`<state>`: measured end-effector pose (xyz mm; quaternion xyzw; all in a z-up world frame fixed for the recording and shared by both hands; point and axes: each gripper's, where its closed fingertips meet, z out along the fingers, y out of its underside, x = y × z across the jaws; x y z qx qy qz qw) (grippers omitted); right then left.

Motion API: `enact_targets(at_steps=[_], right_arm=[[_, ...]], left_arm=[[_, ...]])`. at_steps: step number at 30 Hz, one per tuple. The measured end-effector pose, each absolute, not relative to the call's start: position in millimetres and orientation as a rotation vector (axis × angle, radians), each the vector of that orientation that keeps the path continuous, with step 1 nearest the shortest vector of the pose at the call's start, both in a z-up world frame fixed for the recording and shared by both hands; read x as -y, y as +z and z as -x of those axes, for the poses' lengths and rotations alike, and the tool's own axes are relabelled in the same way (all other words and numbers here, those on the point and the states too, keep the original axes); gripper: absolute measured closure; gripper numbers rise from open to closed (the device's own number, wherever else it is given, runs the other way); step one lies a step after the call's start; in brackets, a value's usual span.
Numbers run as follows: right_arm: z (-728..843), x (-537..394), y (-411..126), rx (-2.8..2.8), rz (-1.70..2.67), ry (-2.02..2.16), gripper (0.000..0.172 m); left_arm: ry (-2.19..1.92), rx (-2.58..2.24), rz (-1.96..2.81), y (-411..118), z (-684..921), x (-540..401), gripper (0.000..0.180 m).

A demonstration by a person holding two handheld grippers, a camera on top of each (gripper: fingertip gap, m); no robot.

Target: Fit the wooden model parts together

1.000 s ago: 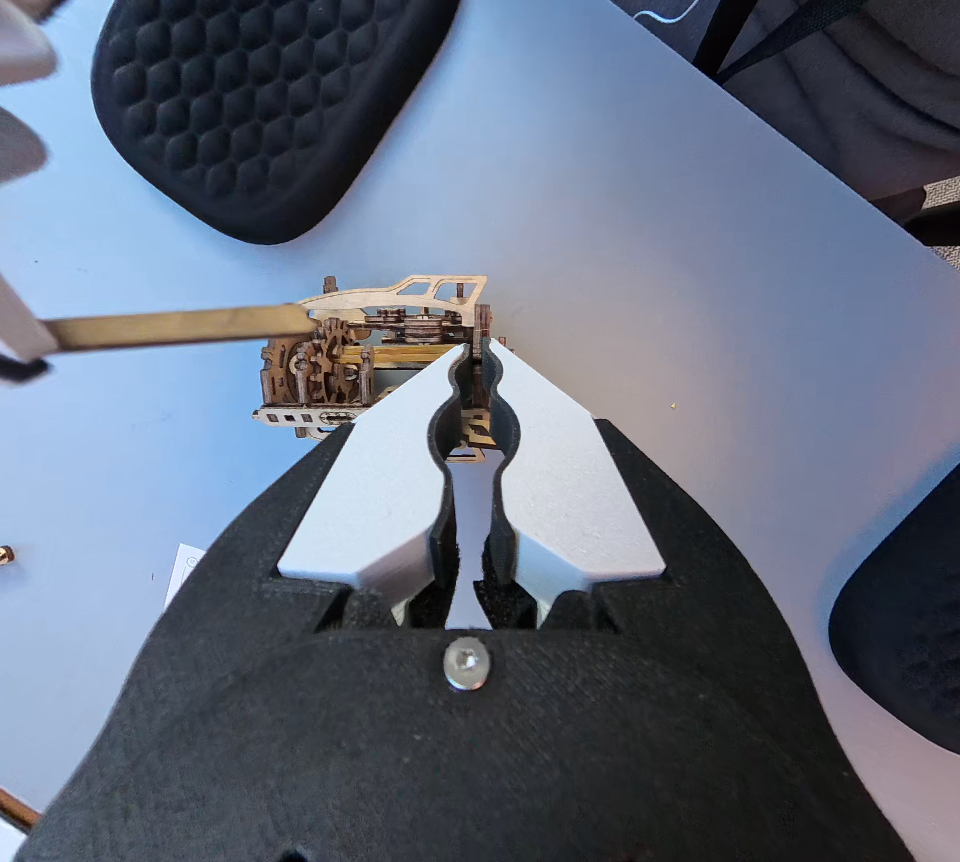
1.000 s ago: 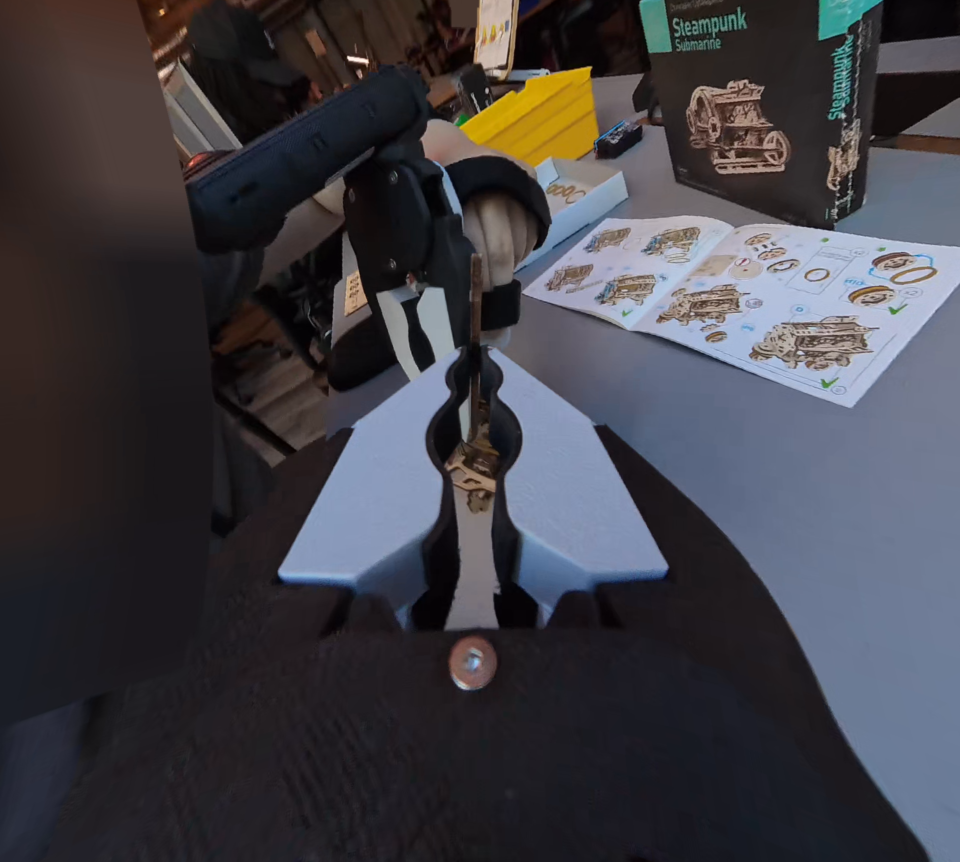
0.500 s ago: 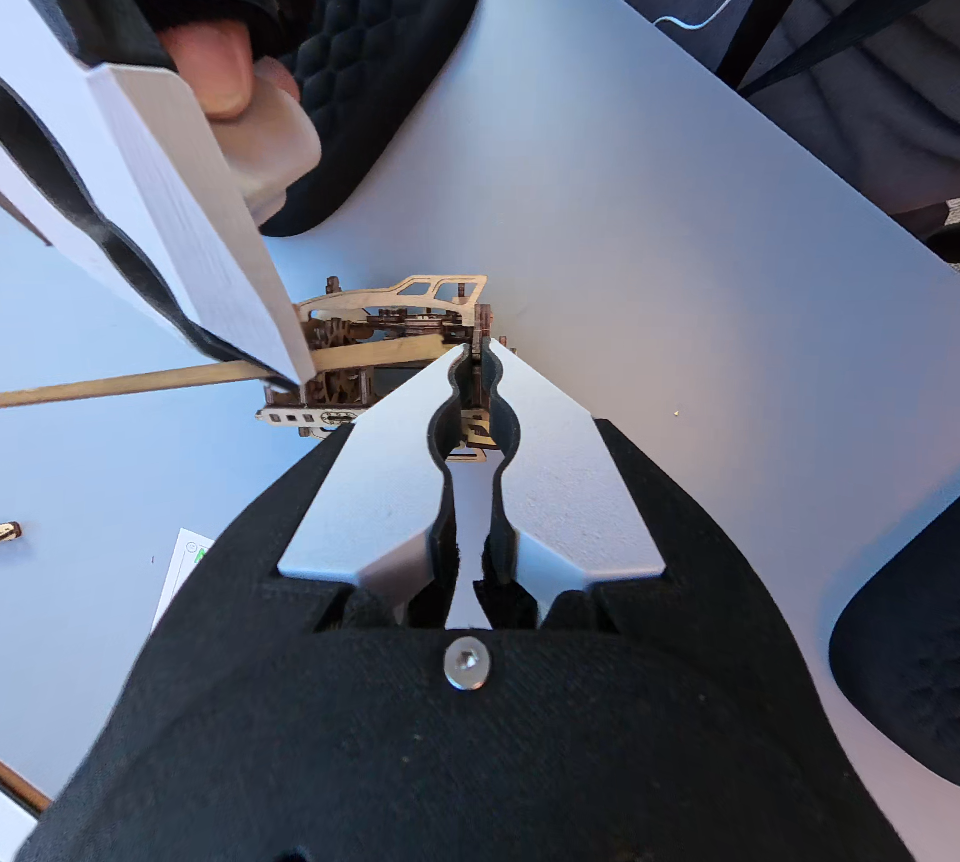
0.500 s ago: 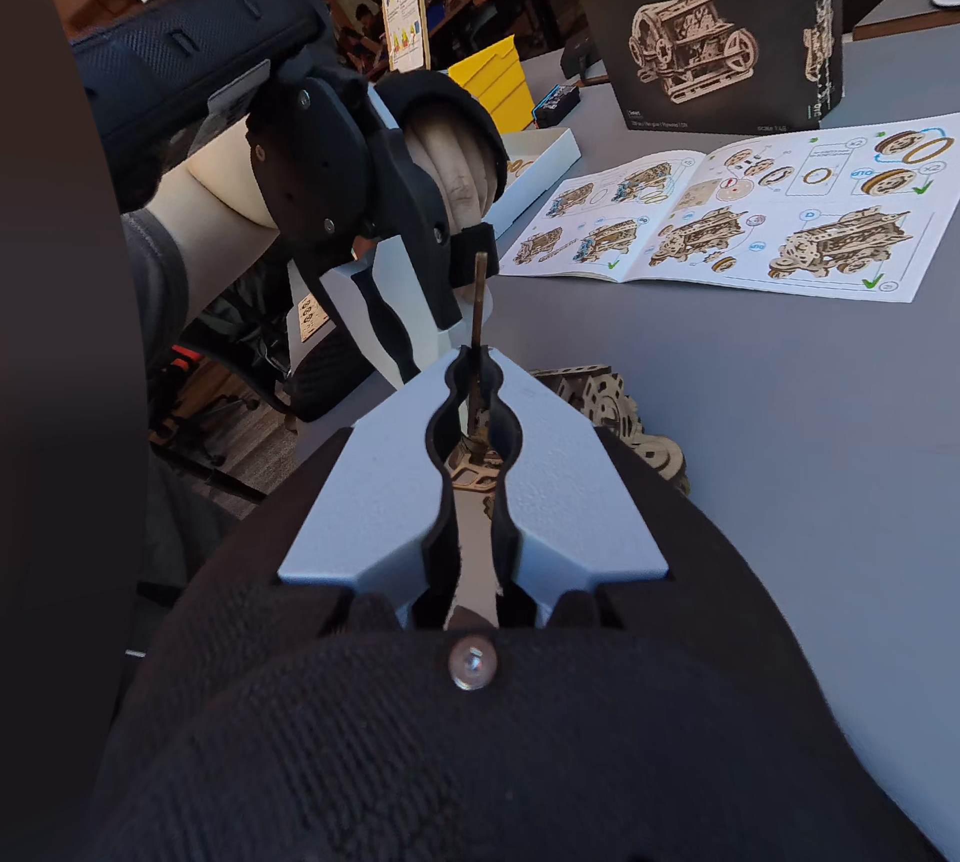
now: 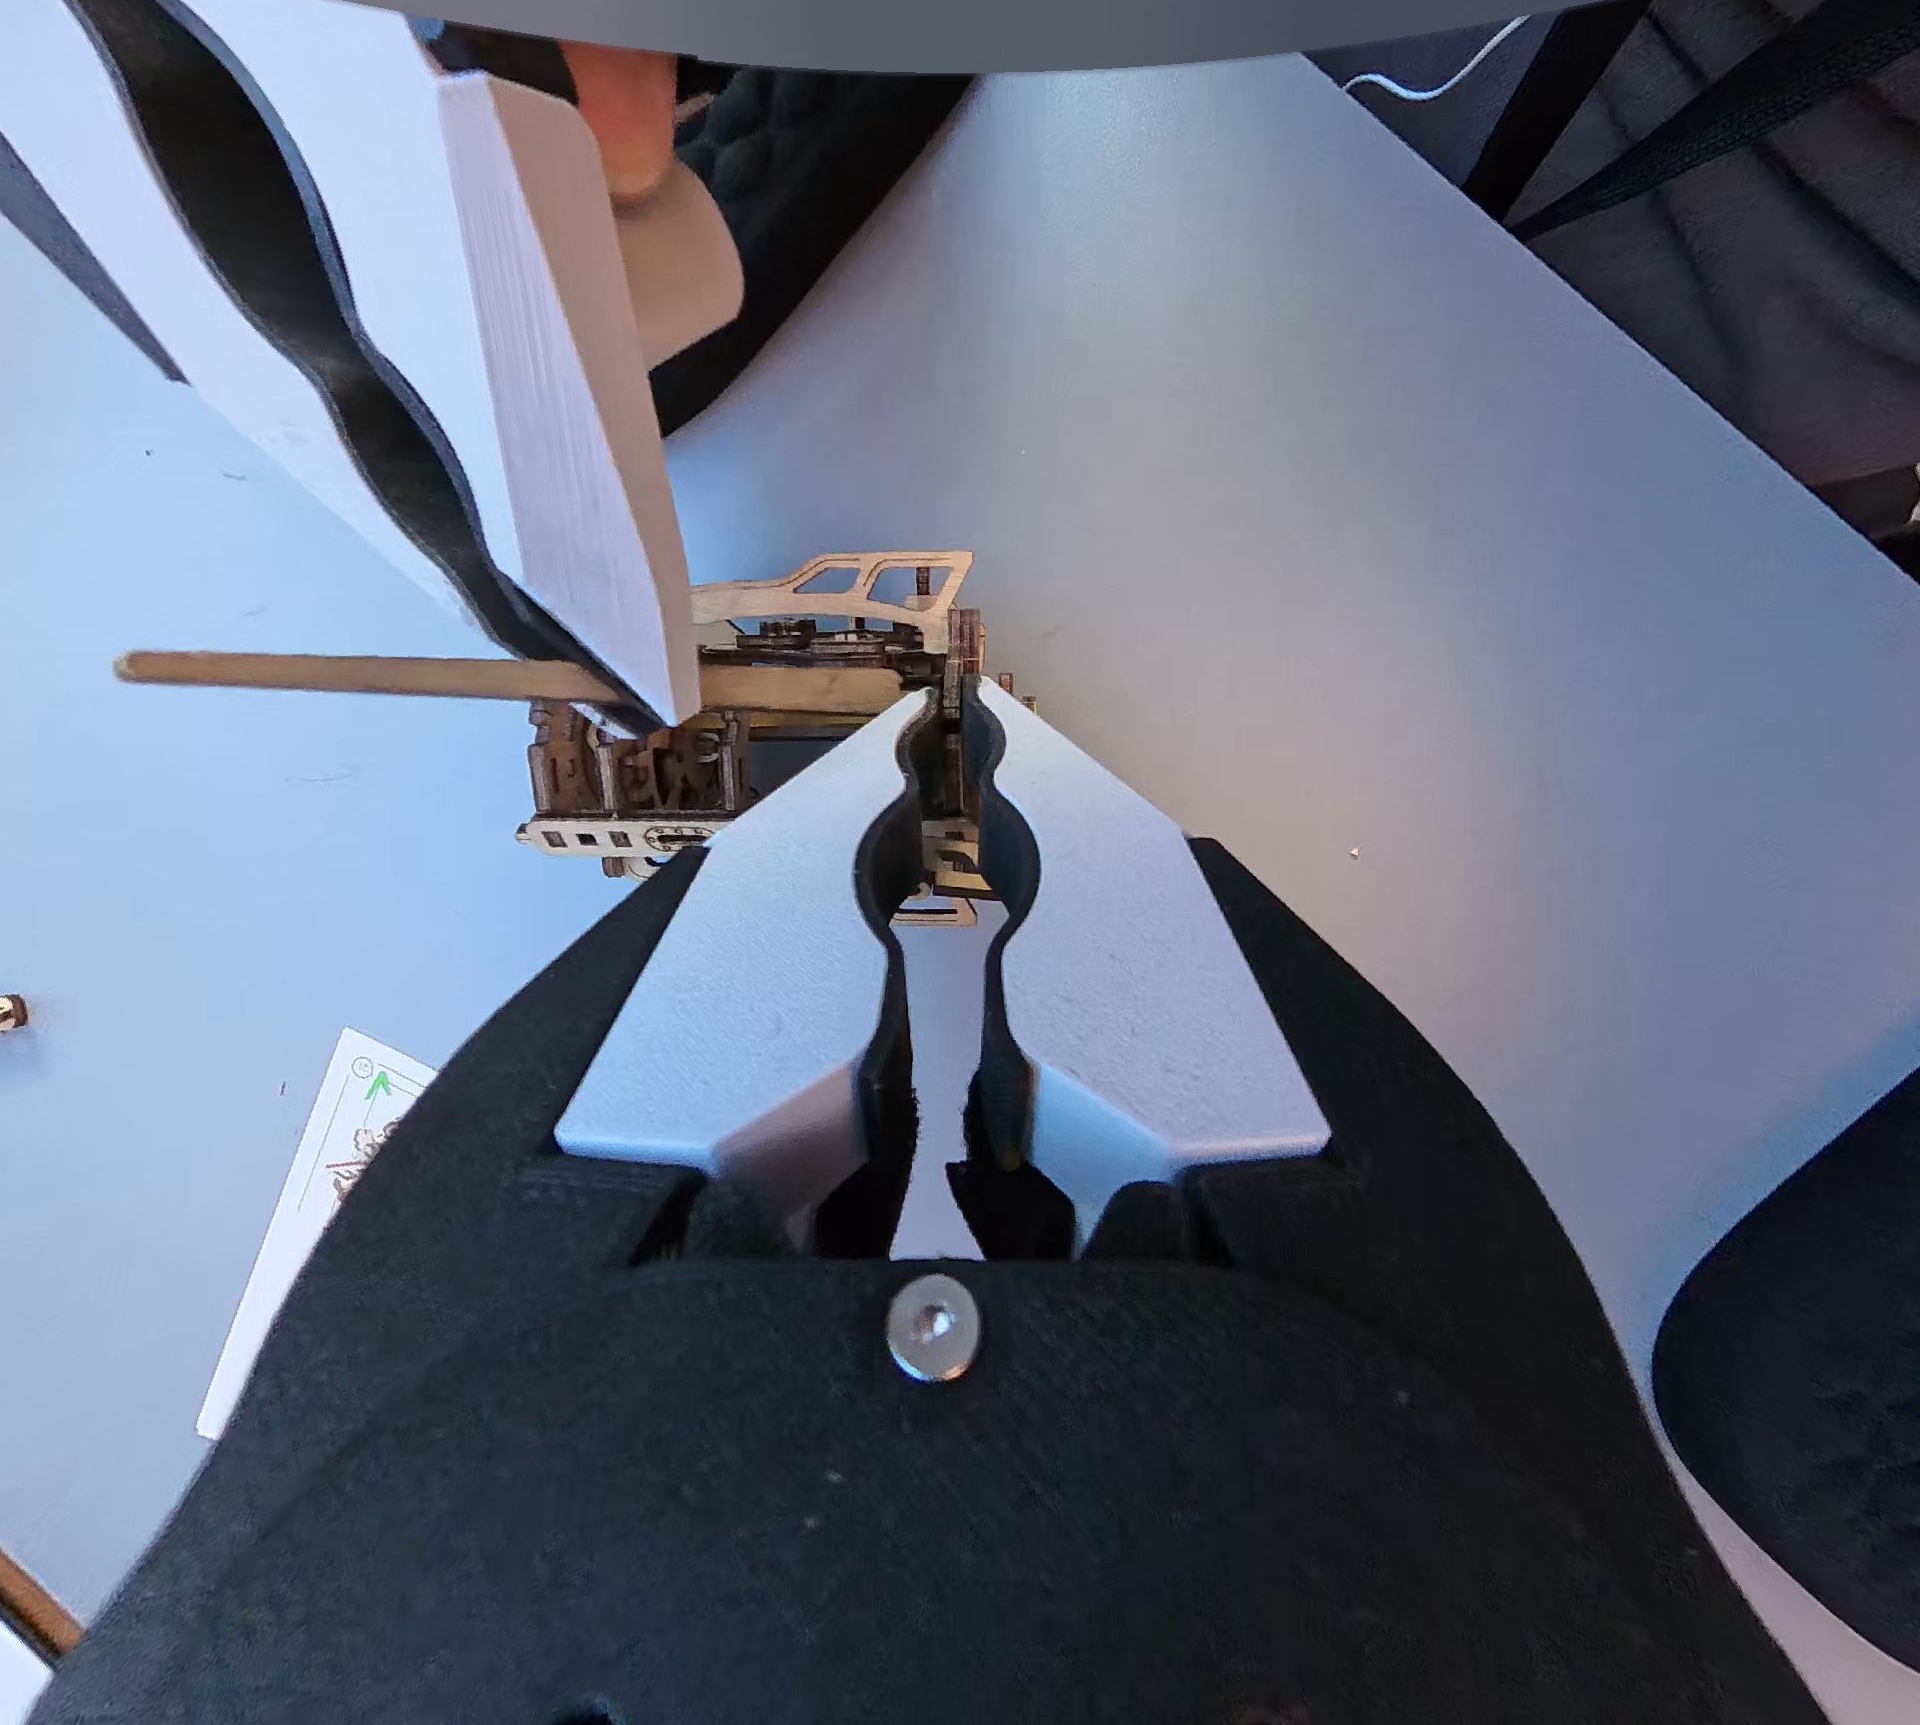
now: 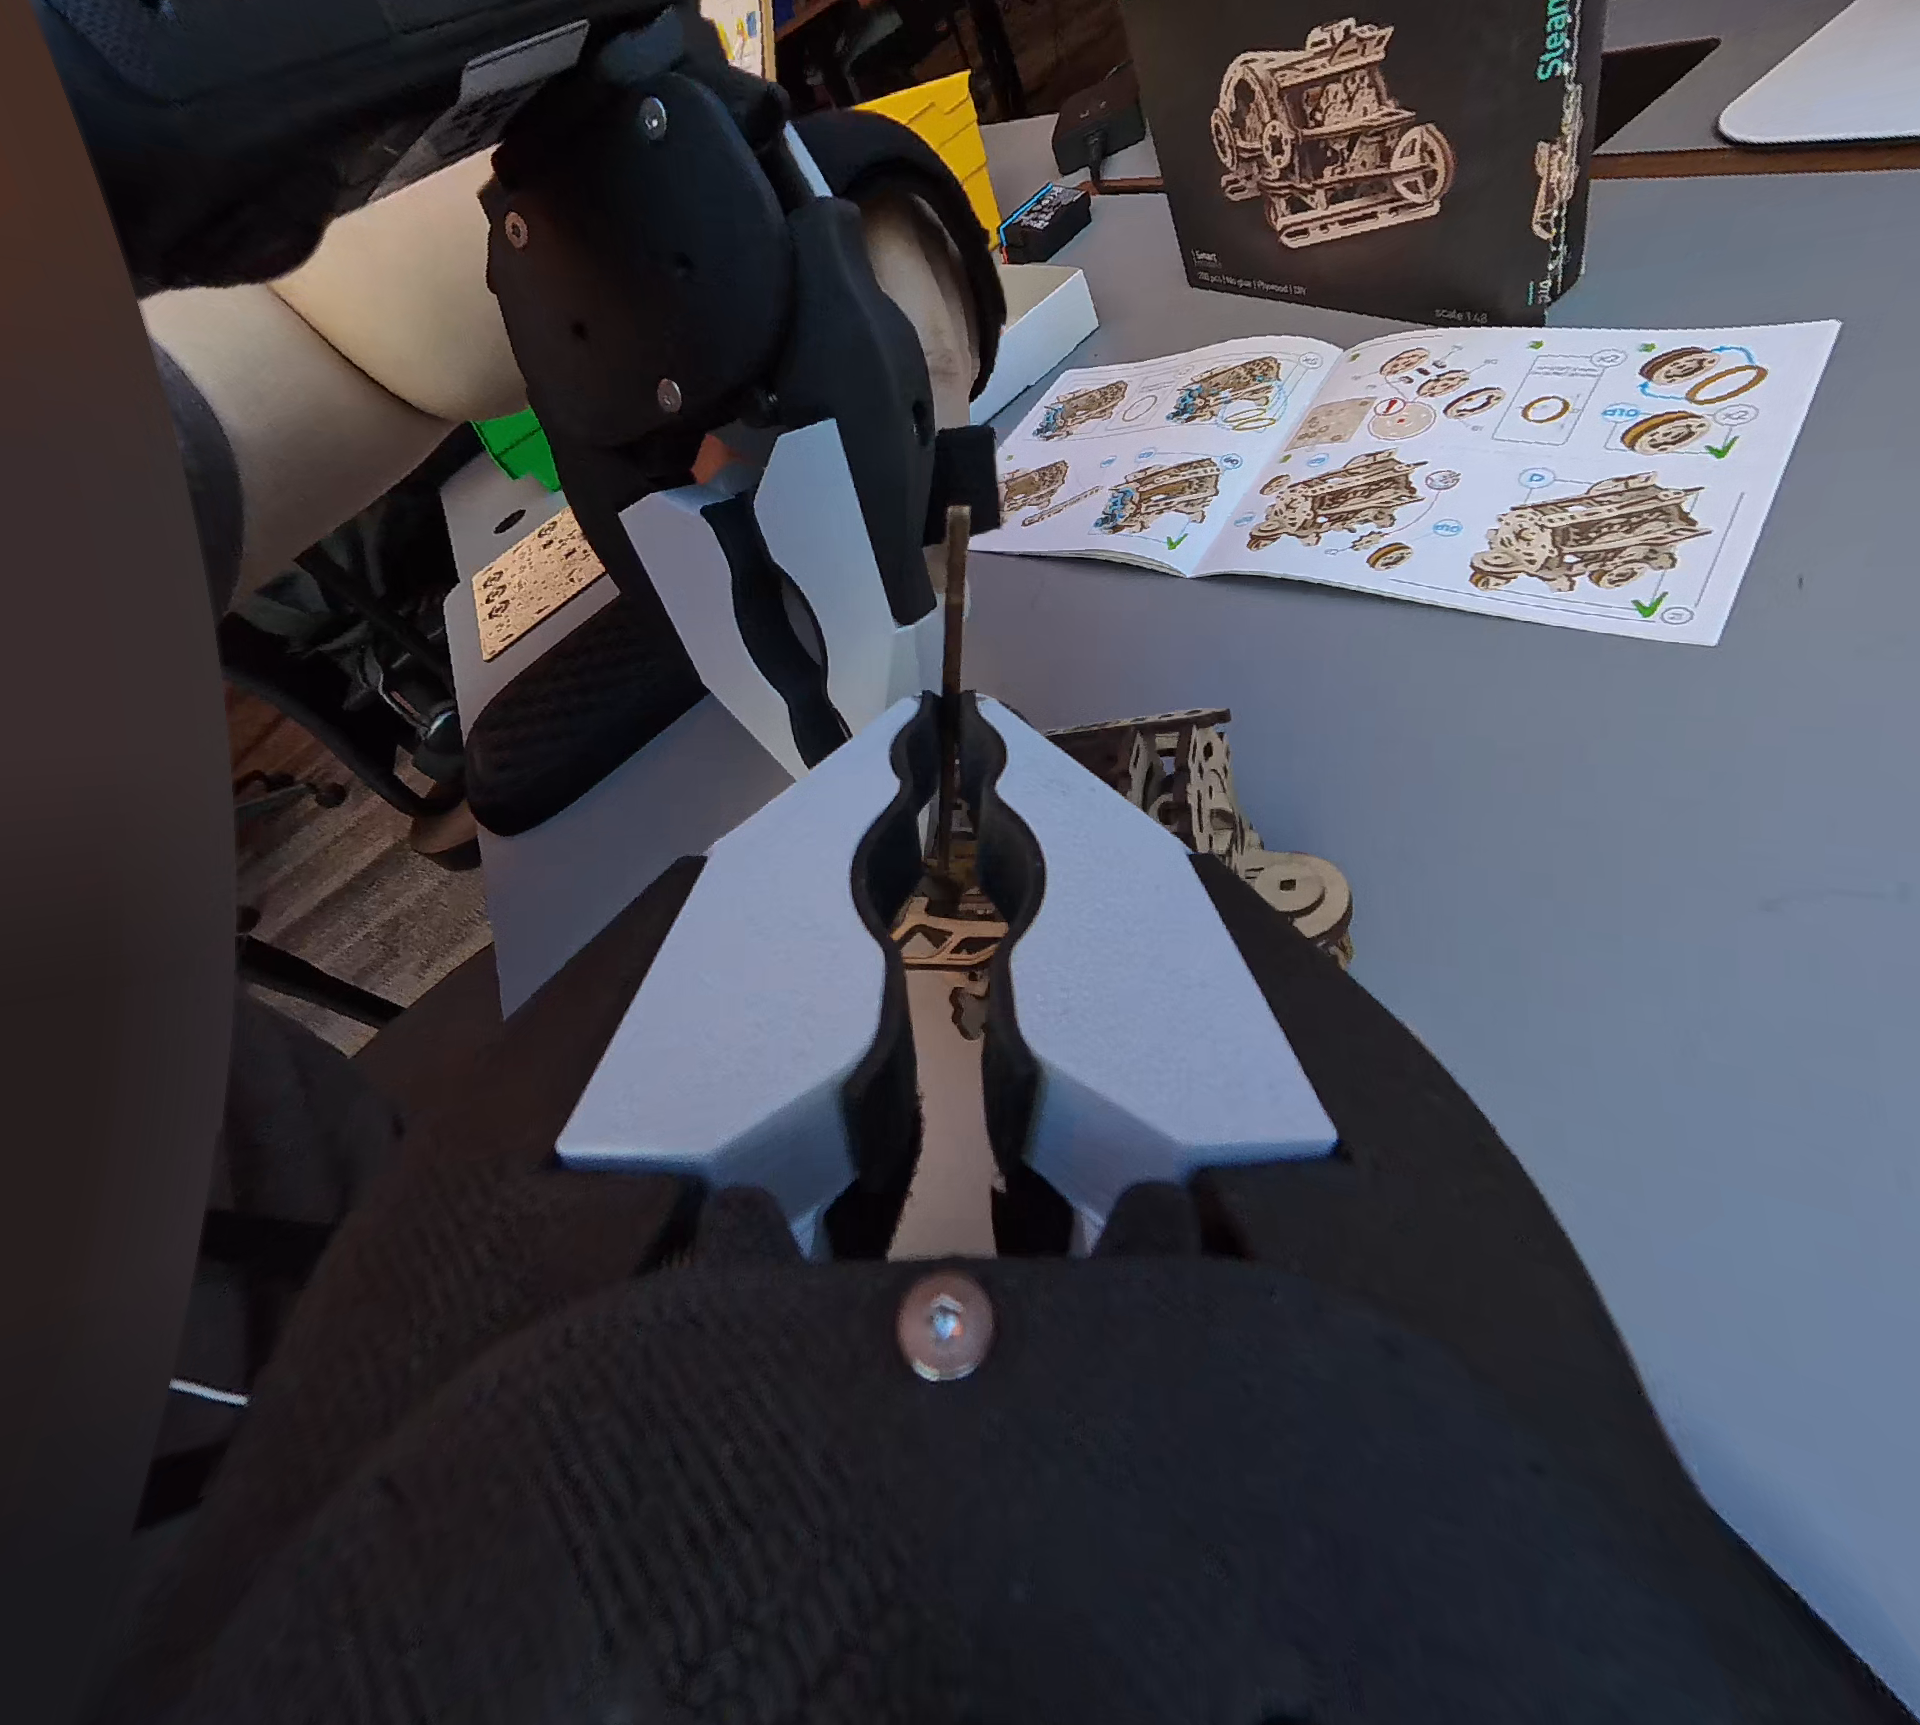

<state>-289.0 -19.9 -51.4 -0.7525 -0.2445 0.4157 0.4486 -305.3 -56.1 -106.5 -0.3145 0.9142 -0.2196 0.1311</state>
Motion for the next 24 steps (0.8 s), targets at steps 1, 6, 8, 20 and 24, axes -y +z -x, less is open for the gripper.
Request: enact_targets(at_steps=[1, 6, 8, 20, 24], right_arm=[[288.6, 19.4, -51.0, 0.589, 1.857, 1.041, 0.172], [290.3, 18.7, -53.5, 0.572, 1.855, 1.071, 0.172], [291.5, 18.9, -53.8, 0.576, 1.864, 1.077, 0.172], [289.3, 21.2, -55.9, 0.624, 1.902, 1.042, 0.172], [289.9, 21.8, -55.7, 0.643, 1.877, 1.007, 0.172]], left_arm=[[-0.639, -2.653, 0.915, -106.5, 305.1, 56.0, 0.180], [-0.639, -2.655, 0.916, -106.6, 304.9, 56.3, 0.180], [-0.636, -2.657, 0.914, -106.7, 305.2, 56.3, 0.180], [-0.640, -2.661, 0.915, -106.7, 304.6, 56.1, 0.180], [-0.642, -2.662, 0.917, -106.8, 304.9, 56.1, 0.180]])
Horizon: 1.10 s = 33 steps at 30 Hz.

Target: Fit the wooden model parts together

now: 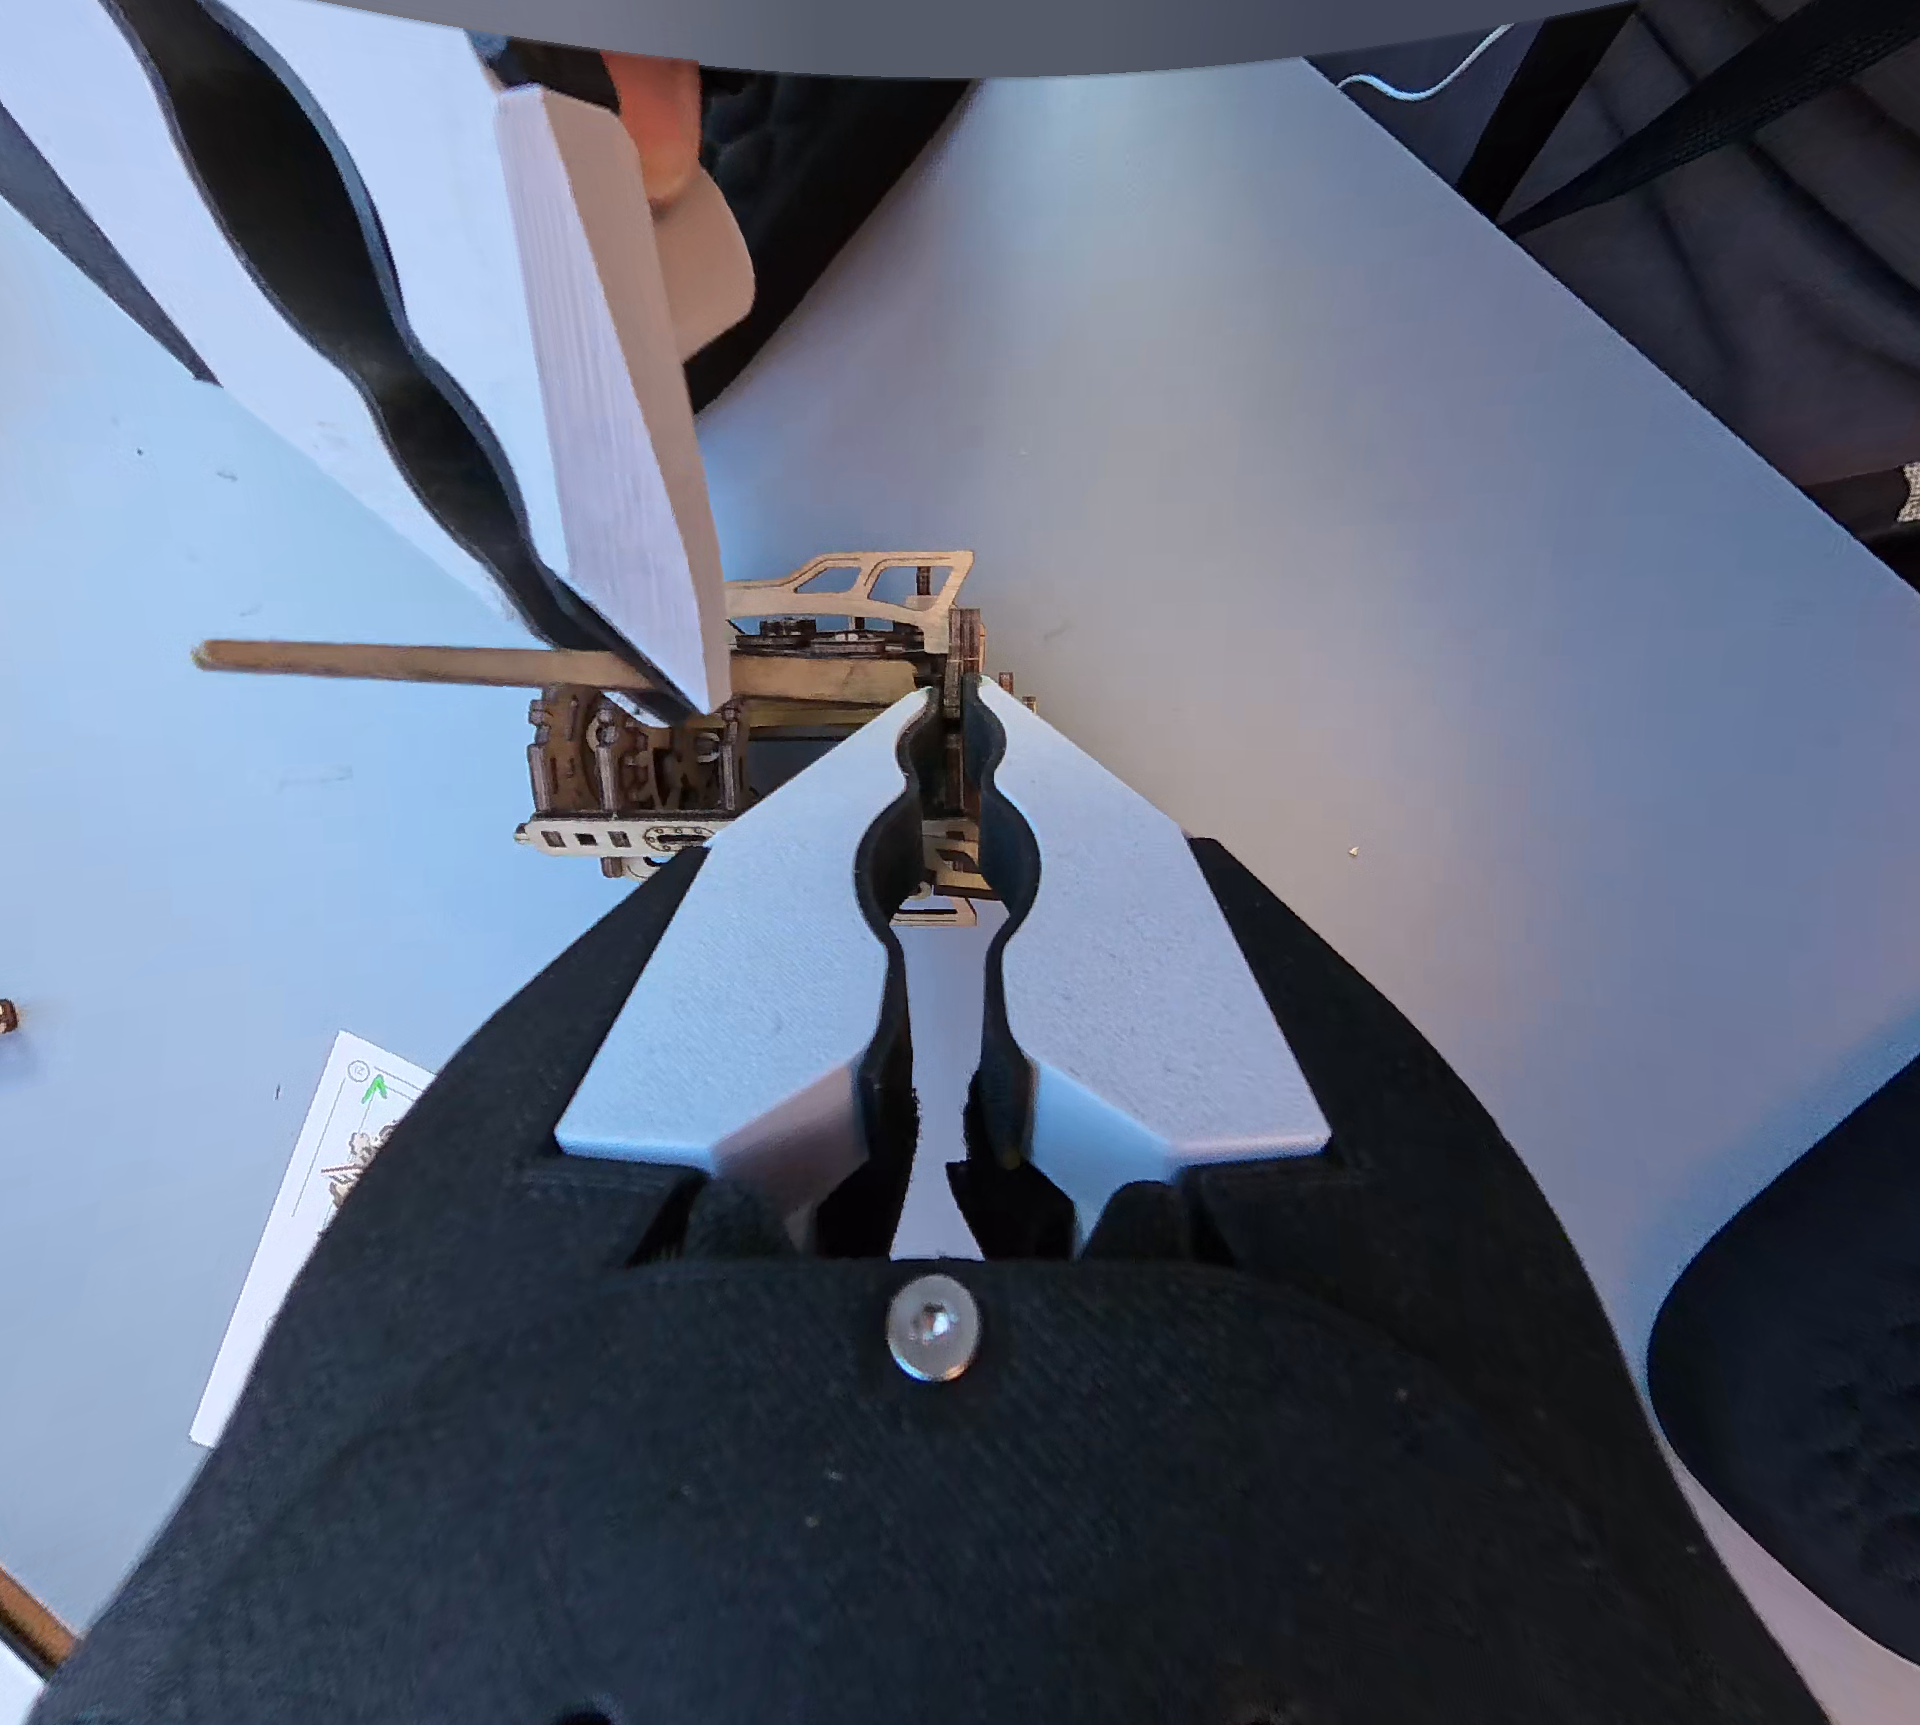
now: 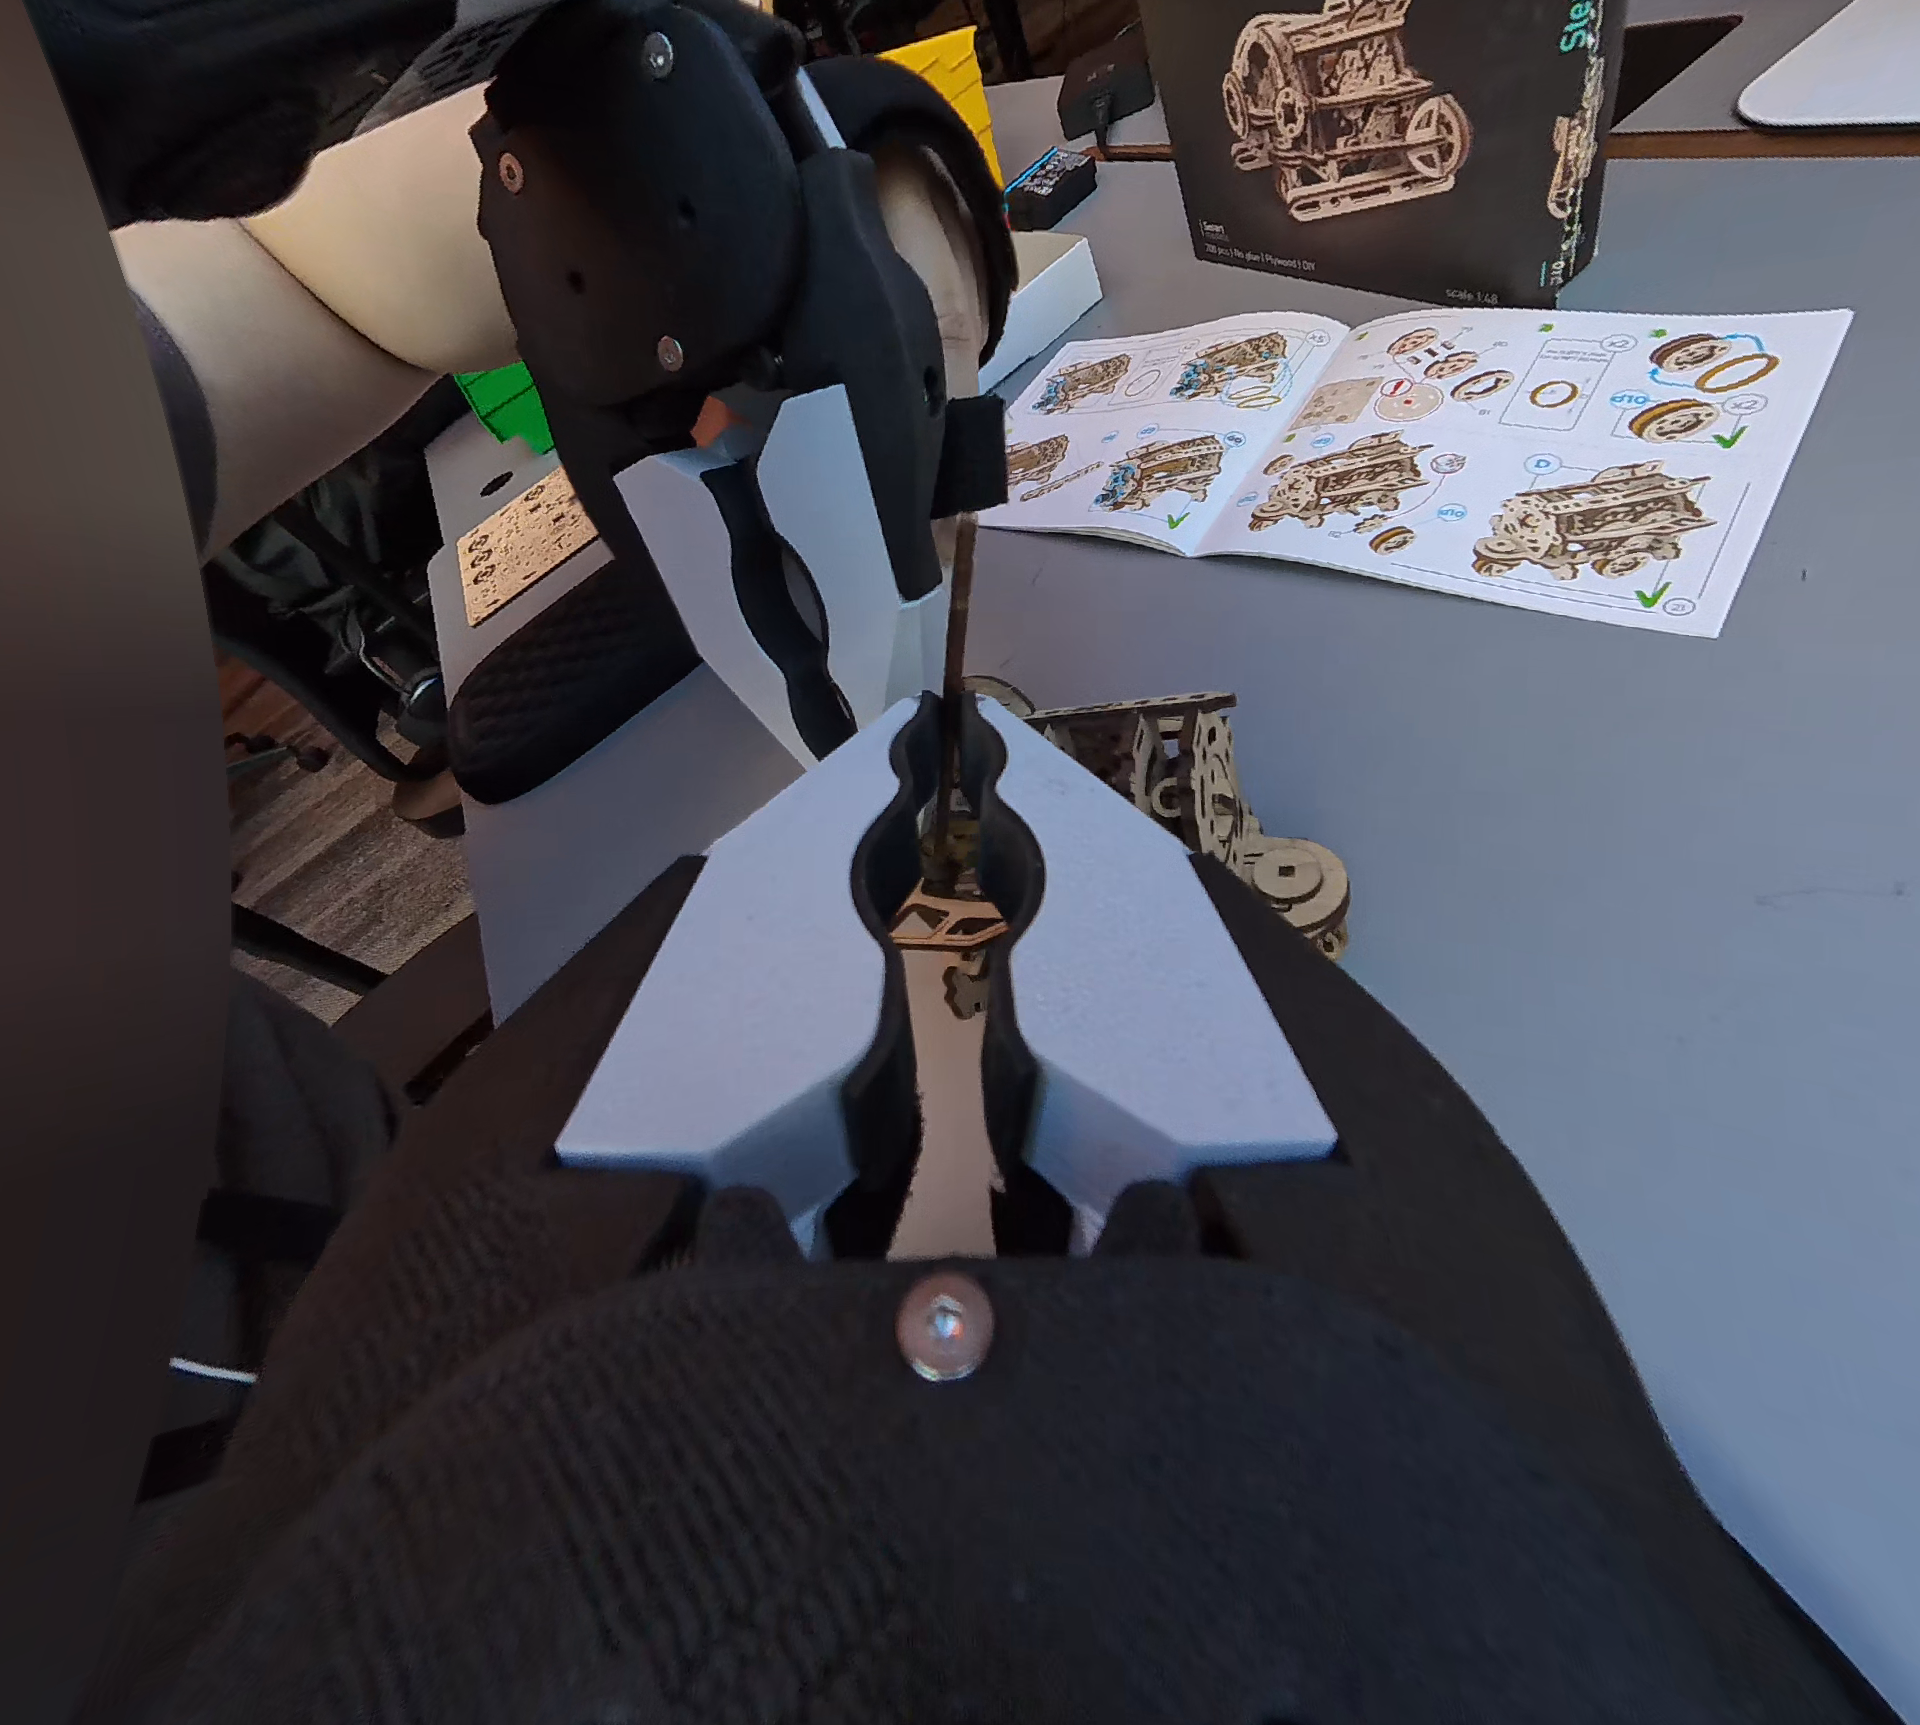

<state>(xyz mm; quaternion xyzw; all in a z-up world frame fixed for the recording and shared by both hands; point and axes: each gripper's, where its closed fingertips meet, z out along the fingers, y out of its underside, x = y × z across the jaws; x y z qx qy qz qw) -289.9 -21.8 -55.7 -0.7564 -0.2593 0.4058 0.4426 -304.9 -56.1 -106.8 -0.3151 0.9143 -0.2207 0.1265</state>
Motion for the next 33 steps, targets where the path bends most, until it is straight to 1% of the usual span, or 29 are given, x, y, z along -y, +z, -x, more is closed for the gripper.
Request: enact_targets(at_steps=[17, 24, 29, 33], right_arm=[[294.3, 20.4, -59.9, 0.669, 1.966, 1.058, 0.172], [297.9, 20.2, -67.2, 0.749, 1.980, 0.961, 0.172], [294.4, 20.6, -59.2, 0.718, 1.943, 0.977, 0.172], [286.3, 17.7, -43.0, 0.680, 1.882, 0.958, 0.172]], left_arm=[[-0.642, -2.663, 0.919, -106.5, 304.9, 55.8, 0.180], [-0.643, -2.655, 0.926, -106.3, 304.9, 54.4, 0.180], [-0.651, -2.653, 0.924, -106.3, 304.7, 54.2, 0.180], [-0.645, -2.659, 0.917, -106.3, 304.6, 54.4, 0.180]])
